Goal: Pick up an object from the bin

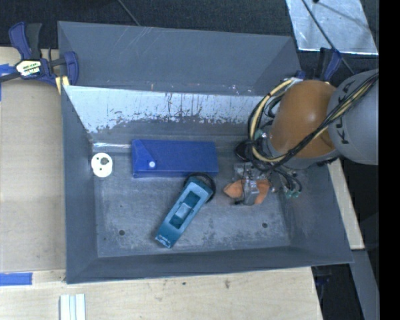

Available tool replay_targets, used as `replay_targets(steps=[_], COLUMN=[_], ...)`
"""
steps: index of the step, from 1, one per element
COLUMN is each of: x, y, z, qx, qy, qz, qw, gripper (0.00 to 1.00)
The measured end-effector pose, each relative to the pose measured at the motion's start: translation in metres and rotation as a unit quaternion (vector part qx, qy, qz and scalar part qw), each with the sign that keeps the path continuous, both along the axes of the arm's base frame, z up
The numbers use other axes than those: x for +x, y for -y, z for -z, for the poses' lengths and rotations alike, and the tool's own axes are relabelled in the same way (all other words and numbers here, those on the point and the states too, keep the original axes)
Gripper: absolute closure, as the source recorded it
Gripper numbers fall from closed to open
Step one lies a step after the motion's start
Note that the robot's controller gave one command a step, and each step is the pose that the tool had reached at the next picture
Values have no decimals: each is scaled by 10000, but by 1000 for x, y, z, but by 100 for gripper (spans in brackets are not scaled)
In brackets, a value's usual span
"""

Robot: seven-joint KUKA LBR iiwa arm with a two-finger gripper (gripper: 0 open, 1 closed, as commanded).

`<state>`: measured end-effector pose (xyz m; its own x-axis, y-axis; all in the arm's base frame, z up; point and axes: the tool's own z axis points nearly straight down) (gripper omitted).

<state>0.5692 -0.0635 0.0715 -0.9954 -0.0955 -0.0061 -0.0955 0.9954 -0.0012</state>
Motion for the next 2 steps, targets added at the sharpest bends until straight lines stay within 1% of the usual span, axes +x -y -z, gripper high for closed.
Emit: replay_targets(steps=[1, 2], x=[0, 13], y=[0, 12], z=[0, -207], qx=[-1, 1], qy=[0, -22], qz=[-2, 160], qw=[10000, 9999], gripper=[100, 100])
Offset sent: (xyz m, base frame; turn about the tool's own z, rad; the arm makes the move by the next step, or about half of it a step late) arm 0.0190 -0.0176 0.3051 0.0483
